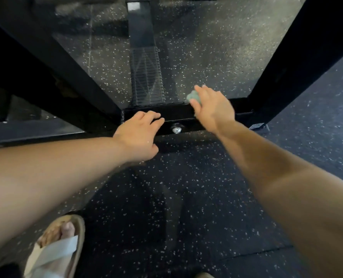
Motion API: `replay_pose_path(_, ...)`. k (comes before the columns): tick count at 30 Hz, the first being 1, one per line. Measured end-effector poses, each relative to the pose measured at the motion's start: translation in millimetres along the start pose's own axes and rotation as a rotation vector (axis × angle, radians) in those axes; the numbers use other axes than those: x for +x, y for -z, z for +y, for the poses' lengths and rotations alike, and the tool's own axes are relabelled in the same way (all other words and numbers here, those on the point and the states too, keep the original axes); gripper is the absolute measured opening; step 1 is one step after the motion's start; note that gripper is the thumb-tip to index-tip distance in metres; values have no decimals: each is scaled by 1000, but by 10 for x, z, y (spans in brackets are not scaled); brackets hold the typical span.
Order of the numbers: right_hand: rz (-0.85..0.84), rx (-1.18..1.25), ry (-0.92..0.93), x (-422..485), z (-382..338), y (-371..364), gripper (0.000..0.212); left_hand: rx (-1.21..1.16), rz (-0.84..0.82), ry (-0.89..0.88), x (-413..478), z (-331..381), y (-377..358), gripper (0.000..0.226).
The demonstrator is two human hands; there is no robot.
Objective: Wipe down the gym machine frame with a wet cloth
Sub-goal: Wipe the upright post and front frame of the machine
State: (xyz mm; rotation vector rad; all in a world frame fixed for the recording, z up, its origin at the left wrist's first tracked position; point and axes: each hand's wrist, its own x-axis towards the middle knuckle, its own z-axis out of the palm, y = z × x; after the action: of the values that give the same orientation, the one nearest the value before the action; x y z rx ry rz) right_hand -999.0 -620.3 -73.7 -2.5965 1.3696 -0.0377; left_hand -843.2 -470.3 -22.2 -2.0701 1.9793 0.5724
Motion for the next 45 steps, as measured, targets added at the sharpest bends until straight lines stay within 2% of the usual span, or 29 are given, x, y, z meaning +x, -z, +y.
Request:
replay_pose_path(2, -26, -13, -83, -2, 267, 56, 51, 16, 2, 58, 0, 94, -14, 74)
replay_pose_path(5, 46, 4, -97, -373, 497, 78, 52, 21, -40, 170, 12, 329, -41, 86)
replay_pose_path(8, -6, 49, -138, -719, 538, 66, 56, 21, -85, 248, 27, 512, -36, 98)
replay_pose_path(12, -24, -2, -167, -459, 528, 142, 54, -14, -96, 255, 44, 558, -47, 103)
replay_pose_path(16, 18, 48, -223, -204, 493, 99, 52, -36, -61, 180, 8, 384, -108, 99)
replay_pose_path(21, 88, 72, -224, -438, 274, 10, 51, -281, 63, 91, -165, 67, -190, 75)
replay_pose_path(25, 82, 37, 0, -351, -584, -115, 48, -284, 204, 86, -482, -182, -250, 52)
replay_pose_path(29, 83, -27, 313, -175, -1528, -362, 46, -294, 324, 194, -706, -525, -349, 34)
replay_pose_path(32, 133, -29, 420, -203, -1322, -318, 41, -338, 456, 326, -740, -712, -398, 32)
replay_pose_path(33, 151, 16, 345, -202, -1125, -264, 39, -362, 485, 356, -730, -730, -395, 32)
replay_pose_path(36, 191, 43, -48, -194, -522, -144, 40, -470, 568, 402, -694, -675, -401, 26)
replay_pose_path(39, 216, 30, -209, -206, -660, -182, 42, -722, 605, 553, -687, -627, -481, 27)
replay_pose_path(40, 216, 23, -175, -224, -880, -224, 41, -844, 625, 611, -683, -633, -512, 30)
replay_pose_path(42, 227, 34, 10, -288, -1363, -340, 37, -1025, 716, 668, -679, -628, -523, 40)
replay_pose_path(45, 203, -3, 312, -385, -1592, -452, 39, -1147, 828, 630, -651, -599, -405, 55)
